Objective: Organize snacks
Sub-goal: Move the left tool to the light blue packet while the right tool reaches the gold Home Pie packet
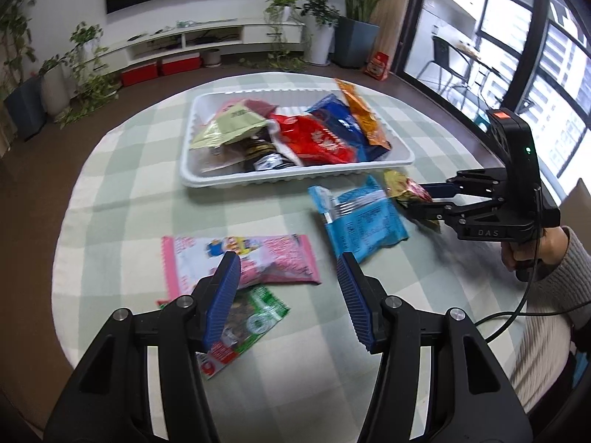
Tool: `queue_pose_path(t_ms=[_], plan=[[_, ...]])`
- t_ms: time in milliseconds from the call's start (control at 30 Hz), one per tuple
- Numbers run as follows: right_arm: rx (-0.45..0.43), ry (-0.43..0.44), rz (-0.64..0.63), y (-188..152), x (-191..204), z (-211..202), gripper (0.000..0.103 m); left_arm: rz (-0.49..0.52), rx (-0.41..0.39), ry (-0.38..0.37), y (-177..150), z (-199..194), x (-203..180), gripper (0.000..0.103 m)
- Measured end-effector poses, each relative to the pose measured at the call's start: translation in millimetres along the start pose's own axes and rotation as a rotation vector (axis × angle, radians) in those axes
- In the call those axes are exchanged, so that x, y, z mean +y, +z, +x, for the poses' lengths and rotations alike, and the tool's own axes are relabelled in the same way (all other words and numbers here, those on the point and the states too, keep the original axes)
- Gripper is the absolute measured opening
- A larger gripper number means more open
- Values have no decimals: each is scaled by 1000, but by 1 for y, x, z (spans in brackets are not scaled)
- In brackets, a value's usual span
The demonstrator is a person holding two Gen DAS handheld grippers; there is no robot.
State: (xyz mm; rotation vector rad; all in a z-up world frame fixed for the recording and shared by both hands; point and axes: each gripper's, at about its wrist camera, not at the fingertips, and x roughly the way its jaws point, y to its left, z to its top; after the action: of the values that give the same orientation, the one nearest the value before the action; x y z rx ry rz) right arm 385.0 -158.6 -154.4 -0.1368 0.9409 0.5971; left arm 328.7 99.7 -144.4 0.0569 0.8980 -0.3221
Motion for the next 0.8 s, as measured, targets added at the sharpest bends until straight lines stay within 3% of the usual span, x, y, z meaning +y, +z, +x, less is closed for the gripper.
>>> queue_pose_path(t_ms=[333,800], plan=[[-3,69,89,-5,-11,-7,39,300,62,-98,30,42,-49,52],[-6,99,128,-4,-17,-7,39,774,178,-34,40,109,-101,55]])
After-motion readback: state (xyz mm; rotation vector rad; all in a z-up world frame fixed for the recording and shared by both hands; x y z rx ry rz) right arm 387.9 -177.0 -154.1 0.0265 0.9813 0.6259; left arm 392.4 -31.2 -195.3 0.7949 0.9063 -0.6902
